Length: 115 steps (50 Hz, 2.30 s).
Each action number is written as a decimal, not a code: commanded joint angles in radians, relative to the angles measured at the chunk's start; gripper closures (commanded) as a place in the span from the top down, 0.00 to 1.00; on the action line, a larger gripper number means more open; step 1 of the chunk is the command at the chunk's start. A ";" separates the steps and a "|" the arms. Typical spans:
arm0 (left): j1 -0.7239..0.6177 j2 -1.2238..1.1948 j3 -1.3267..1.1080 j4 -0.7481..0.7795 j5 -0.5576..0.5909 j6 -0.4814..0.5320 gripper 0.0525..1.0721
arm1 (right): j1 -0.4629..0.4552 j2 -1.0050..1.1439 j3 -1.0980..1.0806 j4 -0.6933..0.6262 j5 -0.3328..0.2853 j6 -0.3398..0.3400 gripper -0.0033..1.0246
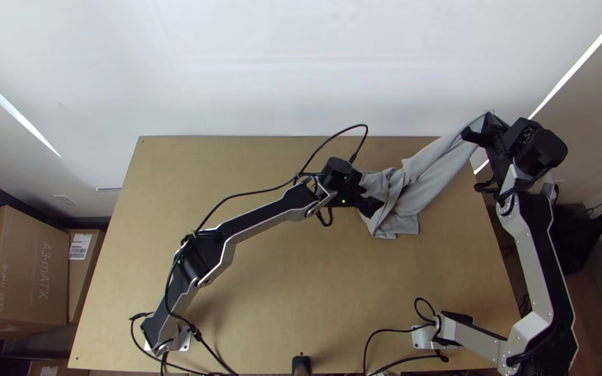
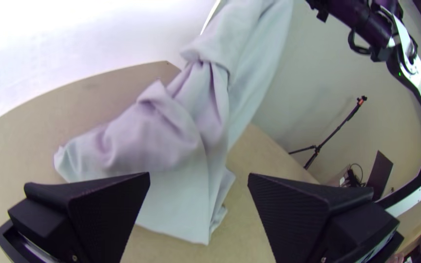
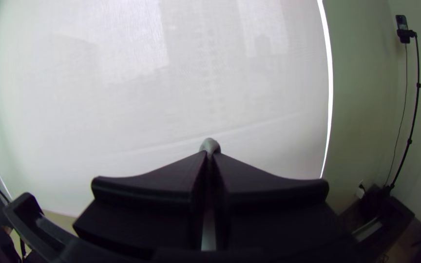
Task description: Fold the t-shirt
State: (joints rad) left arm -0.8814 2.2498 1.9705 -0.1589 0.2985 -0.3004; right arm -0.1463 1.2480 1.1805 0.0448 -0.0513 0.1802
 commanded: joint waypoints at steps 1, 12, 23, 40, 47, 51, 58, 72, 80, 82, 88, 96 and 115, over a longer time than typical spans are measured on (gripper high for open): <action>-0.002 0.050 0.105 -0.050 -0.015 -0.028 0.96 | 0.025 -0.019 -0.035 0.030 0.013 0.033 0.02; -0.033 0.017 0.128 -0.077 0.016 -0.042 0.96 | 0.080 0.002 -0.055 0.040 0.025 0.036 0.02; -0.042 0.004 0.119 -0.100 0.099 -0.086 0.96 | 0.120 0.091 0.002 0.066 0.039 0.044 0.02; -0.087 0.045 0.094 -0.099 0.215 -0.091 0.96 | 0.192 0.168 0.085 0.064 0.057 0.051 0.02; -0.096 0.114 0.143 -0.117 0.222 -0.085 0.96 | 0.194 0.183 0.100 0.064 0.061 0.051 0.02; -0.096 0.156 0.183 -0.149 0.214 -0.072 0.96 | 0.194 0.188 0.108 0.064 0.061 0.051 0.02; -0.093 0.225 0.228 -0.149 0.110 -0.013 0.96 | 0.192 0.186 0.116 0.064 0.062 0.051 0.02; -0.088 0.289 0.263 -0.139 -0.030 0.064 0.96 | 0.195 0.180 0.108 0.064 0.068 0.051 0.02; -0.071 0.281 0.254 -0.157 -0.064 0.081 0.84 | 0.198 0.174 0.096 0.064 0.070 0.053 0.02; -0.067 0.275 0.246 -0.157 -0.068 0.081 0.73 | 0.198 0.171 0.091 0.064 0.070 0.053 0.02; -0.064 0.264 0.229 -0.153 -0.171 0.092 0.18 | 0.198 0.156 0.084 0.063 0.071 0.051 0.02; -0.047 0.234 0.188 -0.177 -0.205 0.147 0.03 | 0.182 0.128 0.082 0.043 0.071 0.051 0.02; 0.033 0.071 0.070 -0.165 -0.203 0.069 0.03 | 0.172 0.071 0.047 0.033 0.071 0.059 0.02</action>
State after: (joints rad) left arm -0.8730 2.4123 2.0708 -0.3241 0.1066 -0.2024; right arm 0.0296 1.3655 1.2514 0.0681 0.0113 0.2104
